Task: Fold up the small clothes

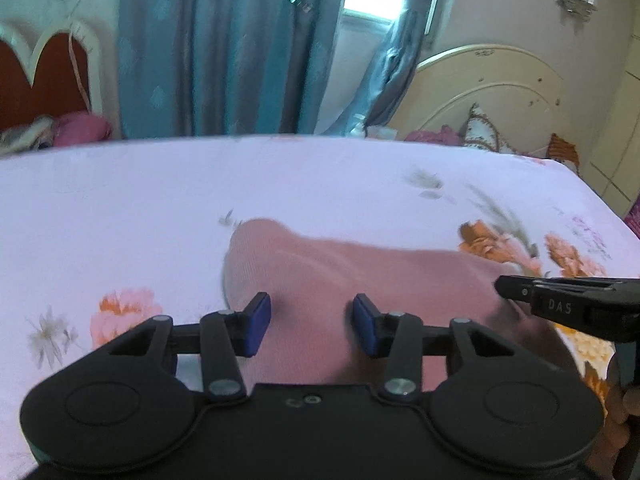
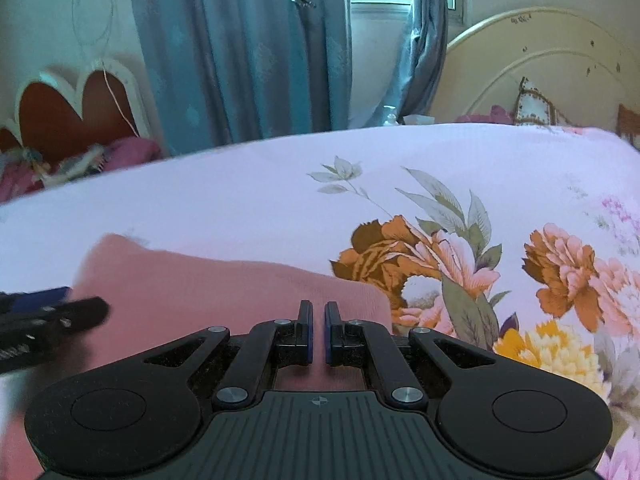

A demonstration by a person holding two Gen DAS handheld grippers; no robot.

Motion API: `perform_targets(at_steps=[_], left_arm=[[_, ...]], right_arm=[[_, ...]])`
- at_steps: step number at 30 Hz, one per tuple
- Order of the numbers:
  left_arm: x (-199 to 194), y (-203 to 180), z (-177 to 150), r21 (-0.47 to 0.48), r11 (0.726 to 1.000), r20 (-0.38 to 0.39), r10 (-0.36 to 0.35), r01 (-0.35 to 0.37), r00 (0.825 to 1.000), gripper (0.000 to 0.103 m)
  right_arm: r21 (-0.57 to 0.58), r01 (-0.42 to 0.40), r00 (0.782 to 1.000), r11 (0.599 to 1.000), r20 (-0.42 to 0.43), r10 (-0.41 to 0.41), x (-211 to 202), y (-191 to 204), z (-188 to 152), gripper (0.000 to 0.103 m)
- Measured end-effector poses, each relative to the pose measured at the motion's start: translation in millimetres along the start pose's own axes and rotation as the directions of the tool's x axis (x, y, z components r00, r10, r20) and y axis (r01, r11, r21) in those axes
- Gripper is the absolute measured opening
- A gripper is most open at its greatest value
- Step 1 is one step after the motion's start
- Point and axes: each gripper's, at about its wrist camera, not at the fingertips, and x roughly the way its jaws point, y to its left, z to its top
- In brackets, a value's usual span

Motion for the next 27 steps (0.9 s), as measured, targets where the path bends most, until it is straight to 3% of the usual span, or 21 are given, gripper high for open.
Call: perform_targets(at_steps=[4, 12, 17, 27], left_arm=[[2.9, 4.3, 0.9, -0.025, 1.0, -0.004, -0.014, 0.014, 1.0, 0.048], [12.4, 2.1, -0.3, -0.001, 1.0, -0.001, 0.014, -0.014, 1.0, 0.052], [-0.6, 1.5, 1.5, 0.013, 0.999, 0.01, 0.032, -0.032, 0.999, 0.056], [-42.2, -10.5, -5.2, 0.037, 0.999, 0.048, 0.024, -0.026, 0.999, 0.056]], right_arm=[[0.022, -0.002, 1.0, 1.0, -0.012, 0.003, 7.8, -11.6, -2.9, 0.002], [-0.051, 0.005, 1.0, 0.999, 0.005, -0.005, 15.9, -7.2, -5.3, 0.002], [-0.002, -0.037, 0.999, 0.999, 0.031, 0.037, -11.0, -12.1, 0.3, 0.002], [-0.013, -0.094, 0.994, 0.995, 0.06, 0.095, -65.6, -2.3, -11.1, 0.002]])
